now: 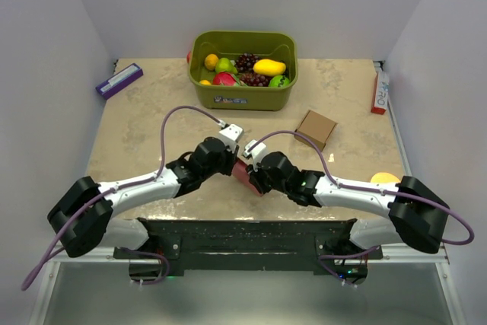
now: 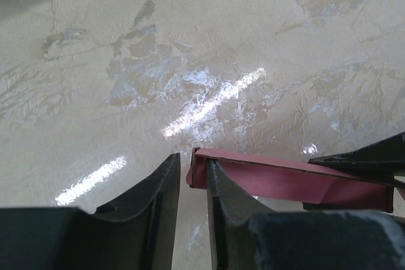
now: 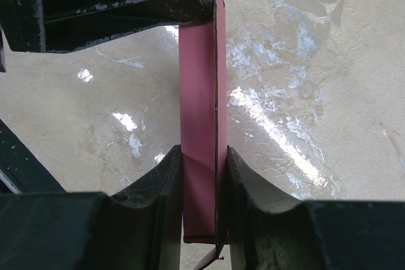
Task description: Fold the paper box
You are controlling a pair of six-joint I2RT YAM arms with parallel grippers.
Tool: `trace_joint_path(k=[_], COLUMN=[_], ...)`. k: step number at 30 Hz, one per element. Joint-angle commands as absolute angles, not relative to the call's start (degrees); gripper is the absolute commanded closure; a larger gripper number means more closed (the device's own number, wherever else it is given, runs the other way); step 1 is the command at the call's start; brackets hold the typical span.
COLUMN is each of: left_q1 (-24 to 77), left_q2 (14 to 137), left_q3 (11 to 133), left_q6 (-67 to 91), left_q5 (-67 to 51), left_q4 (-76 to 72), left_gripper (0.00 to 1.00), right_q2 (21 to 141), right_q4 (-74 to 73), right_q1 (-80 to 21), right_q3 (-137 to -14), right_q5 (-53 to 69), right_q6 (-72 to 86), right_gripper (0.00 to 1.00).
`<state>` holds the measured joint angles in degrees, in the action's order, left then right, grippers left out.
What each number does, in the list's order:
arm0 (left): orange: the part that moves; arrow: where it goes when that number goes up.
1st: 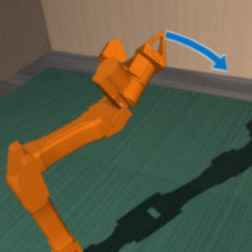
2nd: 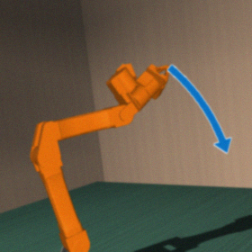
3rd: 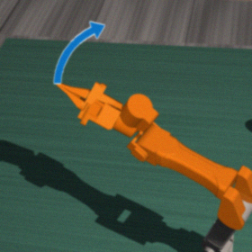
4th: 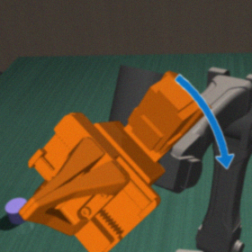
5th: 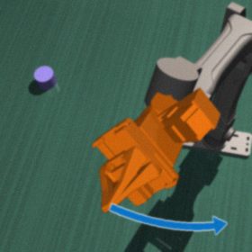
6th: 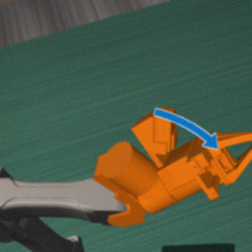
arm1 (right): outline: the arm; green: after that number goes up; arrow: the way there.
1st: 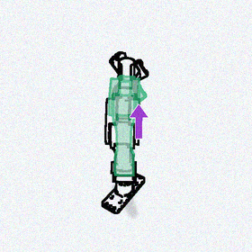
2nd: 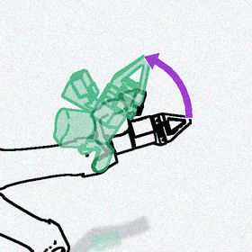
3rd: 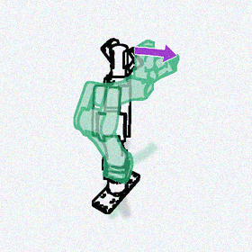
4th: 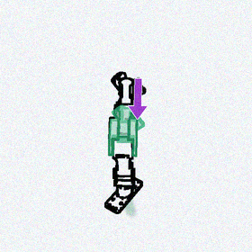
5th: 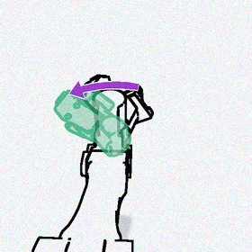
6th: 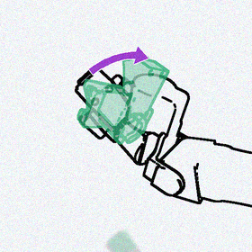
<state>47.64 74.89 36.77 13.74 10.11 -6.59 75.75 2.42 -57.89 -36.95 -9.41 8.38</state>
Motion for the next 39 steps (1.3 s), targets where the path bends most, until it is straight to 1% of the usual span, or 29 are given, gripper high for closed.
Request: trace_joint_path(k=[1,9,12,13,15,23,31,39], left_q1=[47.20,47.28,47.28,47.29,47.29,47.29,47.29,47.20], left_q2=[76.11,76.99,77.25,77.26,77.43,77.17,77.26,77.08], left_q3=[38.94,39.38,39.46,39.46,39.99,40.61,38.94,36.74], left_q6=[12.57,13.45,14.15,14.41,15.73,20.39,16.00,12.04], left_q5=[9.58,9.41,9.23,8.79,7.57,4.84,9.58,10.54], left_q4=[-8.09,-6.94,-6.68,-6.51,-6.15,-5.27,-5.79,-8.96], left_gripper=[0.77,0.85,0.90,0.95,1.00,1.00,1.00,1.00], right_q2=[75.85,75.59,75.67,75.67,75.59,75.94,75.76,75.41], right_q4=[4.48,4.57,4.57,4.57,4.75,4.48,4.75,4.75], right_q1=[-57.92,-57.92,-57.92,-58.01,-57.92,-57.83,-57.92,-58.01], right_q3=[-36.47,-36.30,-36.30,-36.30,-36.21,-36.30,-36.04,-35.86], right_q5=[-9.76,-9.84,-9.84,-9.84,-9.84,-9.67,-9.41,-9.40], right_q6=[9.05,9.14,9.05,9.05,9.23,9.32,9.40,9.49], right_gripper=[0.94,0.94,0.95,0.95,0.95,0.95,0.95,0.95])
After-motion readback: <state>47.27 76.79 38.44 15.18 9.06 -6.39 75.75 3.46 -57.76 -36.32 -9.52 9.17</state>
